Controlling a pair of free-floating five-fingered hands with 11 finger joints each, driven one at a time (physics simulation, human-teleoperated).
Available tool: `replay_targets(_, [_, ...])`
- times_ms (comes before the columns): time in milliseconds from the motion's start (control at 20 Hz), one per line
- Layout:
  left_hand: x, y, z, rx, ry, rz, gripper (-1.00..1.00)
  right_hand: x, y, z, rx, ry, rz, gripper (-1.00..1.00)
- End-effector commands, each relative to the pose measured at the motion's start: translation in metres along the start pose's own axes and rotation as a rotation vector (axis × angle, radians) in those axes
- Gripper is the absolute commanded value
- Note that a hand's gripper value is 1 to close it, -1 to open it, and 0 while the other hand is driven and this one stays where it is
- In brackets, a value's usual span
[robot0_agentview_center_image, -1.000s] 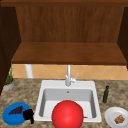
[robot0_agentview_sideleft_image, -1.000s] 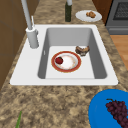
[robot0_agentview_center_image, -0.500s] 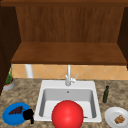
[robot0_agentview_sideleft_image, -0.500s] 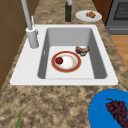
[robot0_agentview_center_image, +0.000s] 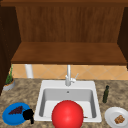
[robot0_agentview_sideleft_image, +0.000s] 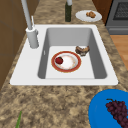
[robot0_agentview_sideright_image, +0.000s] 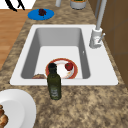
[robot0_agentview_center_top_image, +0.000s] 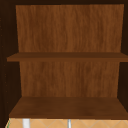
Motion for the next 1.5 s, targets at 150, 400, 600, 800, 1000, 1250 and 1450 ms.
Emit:
replay_targets(150, [0.000,0.000,0.000,0.000,0.000,0.000,0.00,-0.010,0.003,-0.005,0.050,0.049,0.165,-1.00])
replay_targets(400, [0.000,0.000,0.000,0.000,0.000,0.000,0.00,-0.016,0.006,-0.004,0.063,0.083,0.253,-1.00])
replay_targets(600, [0.000,0.000,0.000,0.000,0.000,0.000,0.00,-0.022,0.012,-0.005,0.097,0.100,0.307,-1.00])
replay_targets(800, [0.000,0.000,0.000,0.000,0.000,0.000,0.00,-0.026,0.016,-0.006,0.124,0.117,0.359,-1.00])
replay_targets(1000, [0.000,0.000,0.000,0.000,0.000,0.000,0.00,-0.029,0.022,-0.020,0.121,0.156,0.431,-1.00])
replay_targets(1250, [0.000,0.000,0.000,0.000,0.000,0.000,0.00,-0.062,0.025,-0.033,0.100,0.167,0.411,-1.00])
replay_targets(1450, [0.000,0.000,0.000,0.000,0.000,0.000,0.00,-0.075,0.025,-0.036,0.089,0.177,0.419,-1.00])
